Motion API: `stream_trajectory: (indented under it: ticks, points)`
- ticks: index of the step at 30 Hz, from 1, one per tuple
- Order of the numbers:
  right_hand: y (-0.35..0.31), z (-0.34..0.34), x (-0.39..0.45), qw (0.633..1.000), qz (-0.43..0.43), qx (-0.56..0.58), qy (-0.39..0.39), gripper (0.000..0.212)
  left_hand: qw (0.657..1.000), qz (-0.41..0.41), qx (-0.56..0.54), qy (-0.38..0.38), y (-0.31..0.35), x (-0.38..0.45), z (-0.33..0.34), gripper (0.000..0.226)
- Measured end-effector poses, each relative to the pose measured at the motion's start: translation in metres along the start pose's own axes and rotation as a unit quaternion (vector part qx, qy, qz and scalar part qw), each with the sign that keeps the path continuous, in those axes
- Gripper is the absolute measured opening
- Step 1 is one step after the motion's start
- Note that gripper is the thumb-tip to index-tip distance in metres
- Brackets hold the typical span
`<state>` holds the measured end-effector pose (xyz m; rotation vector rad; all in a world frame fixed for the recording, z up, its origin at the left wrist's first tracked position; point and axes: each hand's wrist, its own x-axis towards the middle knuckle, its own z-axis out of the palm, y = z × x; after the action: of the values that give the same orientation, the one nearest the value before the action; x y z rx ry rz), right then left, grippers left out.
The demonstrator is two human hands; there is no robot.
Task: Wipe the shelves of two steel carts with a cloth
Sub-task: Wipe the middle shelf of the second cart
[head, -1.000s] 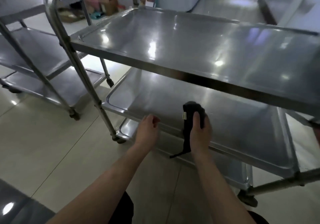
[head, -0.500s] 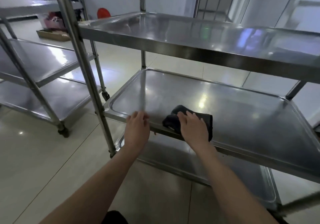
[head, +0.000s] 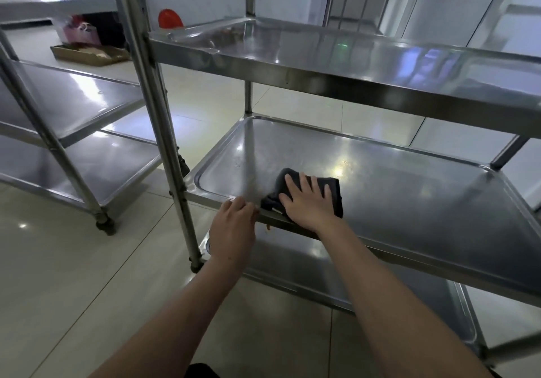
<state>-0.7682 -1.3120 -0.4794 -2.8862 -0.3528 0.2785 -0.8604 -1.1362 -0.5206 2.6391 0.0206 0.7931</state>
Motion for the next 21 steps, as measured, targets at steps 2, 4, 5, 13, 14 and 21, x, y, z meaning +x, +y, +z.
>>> stream_trajectory:
  ticks: [2, 4, 5, 13, 14, 21]
  points:
    - [-0.006, -0.001, 0.004, 1.0, -0.005, 0.002, 0.001, 0.07, 1.0, 0.011, 0.012, -0.008, -0.005, -0.001, -0.002, 0.008]
    - [0.001, -0.002, -0.002, 1.0, -0.012, -0.005, 0.001, 0.076, 0.999, 0.033, 0.026, -0.02, -0.008, 0.0, -0.006, 0.023]
    - [0.009, -0.003, -0.008, 1.0, -0.012, -0.009, 0.003, 0.077, 0.998, 0.038, 0.033, -0.024, -0.011, 0.001, -0.009, 0.027]
    - [0.056, -0.004, -0.028, 0.999, 0.029, -0.015, 0.028, 0.076, 0.996, -0.064, 0.067, -0.014, -0.043, 0.007, -0.012, 0.036]
    - [0.052, -0.003, -0.023, 0.999, 0.03, -0.016, 0.03, 0.078, 0.996, -0.062, 0.063, -0.018, -0.043, 0.005, -0.009, 0.04]
    - [-0.007, 0.002, 0.051, 0.998, -0.01, -0.053, 0.033, 0.098, 0.995, -0.044, 0.081, -0.05, -0.046, 0.003, -0.005, 0.054]
